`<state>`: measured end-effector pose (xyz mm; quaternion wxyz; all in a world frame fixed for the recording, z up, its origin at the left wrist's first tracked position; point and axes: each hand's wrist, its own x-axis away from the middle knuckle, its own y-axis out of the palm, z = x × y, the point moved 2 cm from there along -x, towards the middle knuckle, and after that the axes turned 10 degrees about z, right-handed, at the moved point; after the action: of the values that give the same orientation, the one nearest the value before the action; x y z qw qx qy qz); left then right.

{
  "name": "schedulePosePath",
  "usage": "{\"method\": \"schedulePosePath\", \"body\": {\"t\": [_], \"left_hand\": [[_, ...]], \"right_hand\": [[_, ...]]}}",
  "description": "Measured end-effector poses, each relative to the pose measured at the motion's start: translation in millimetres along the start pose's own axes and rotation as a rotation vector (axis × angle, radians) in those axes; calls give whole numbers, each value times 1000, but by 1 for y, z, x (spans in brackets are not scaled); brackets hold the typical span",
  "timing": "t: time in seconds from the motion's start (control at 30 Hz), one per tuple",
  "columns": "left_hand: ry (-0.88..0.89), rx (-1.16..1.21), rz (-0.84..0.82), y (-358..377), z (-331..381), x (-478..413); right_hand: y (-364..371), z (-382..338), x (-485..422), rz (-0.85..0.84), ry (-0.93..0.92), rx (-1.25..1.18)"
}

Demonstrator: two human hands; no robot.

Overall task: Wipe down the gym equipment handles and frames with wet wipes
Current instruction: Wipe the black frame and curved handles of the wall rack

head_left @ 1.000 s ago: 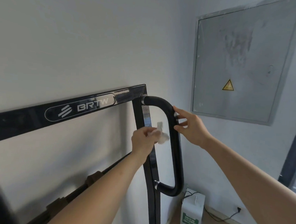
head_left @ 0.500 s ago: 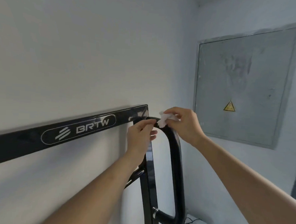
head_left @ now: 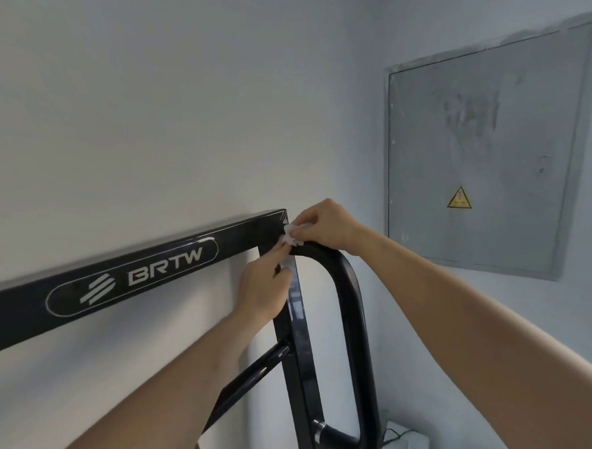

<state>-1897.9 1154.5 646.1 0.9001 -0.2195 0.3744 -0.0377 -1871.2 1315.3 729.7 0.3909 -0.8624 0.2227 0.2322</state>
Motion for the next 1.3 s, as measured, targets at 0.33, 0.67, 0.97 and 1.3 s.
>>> {"method": "schedulePosePath", "body": {"t": [0.33,0.67,0.97,1.3], "left_hand": [[-131,312,-11,3,7,5],[-20,132,60,24,35,35],[-131,195,-16,78,18,110],[-280,203,-65,103,-8,129]], "right_hand": [[-13,13,52,240,21,-102],[14,90,174,483,241,-441],[77,160,263,477,395,-484],[138,220,340,529,592,-594]]}}
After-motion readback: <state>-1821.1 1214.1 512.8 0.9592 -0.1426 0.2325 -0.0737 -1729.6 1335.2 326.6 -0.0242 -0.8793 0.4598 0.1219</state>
